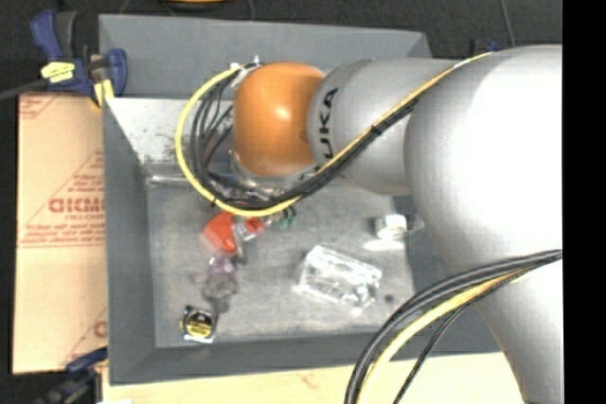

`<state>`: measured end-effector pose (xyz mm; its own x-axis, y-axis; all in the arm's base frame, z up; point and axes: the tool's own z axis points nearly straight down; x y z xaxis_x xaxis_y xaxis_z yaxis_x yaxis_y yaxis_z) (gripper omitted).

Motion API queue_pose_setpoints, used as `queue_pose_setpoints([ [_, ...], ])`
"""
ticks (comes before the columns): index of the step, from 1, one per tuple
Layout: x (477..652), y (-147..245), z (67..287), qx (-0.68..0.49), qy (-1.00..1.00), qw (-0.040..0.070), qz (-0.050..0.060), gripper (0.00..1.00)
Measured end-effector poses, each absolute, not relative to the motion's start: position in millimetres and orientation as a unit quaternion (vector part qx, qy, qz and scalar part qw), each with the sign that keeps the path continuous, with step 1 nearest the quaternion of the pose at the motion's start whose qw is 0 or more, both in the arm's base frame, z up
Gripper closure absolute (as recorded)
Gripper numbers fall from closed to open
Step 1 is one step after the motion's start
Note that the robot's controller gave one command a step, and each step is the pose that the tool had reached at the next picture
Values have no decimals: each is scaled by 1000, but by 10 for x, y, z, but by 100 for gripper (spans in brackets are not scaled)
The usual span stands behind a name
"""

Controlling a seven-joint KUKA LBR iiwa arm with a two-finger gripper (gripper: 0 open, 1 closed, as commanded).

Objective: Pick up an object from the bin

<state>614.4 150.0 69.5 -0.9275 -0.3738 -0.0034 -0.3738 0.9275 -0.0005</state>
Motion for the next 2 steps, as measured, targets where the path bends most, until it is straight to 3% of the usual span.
queue_pose_setpoints([
  [1, 6149, 1508, 716, -188, 982, 3, 1, 100],
  [2, 5665, 1355, 2325, -189, 982, 5, -1, 100],
])
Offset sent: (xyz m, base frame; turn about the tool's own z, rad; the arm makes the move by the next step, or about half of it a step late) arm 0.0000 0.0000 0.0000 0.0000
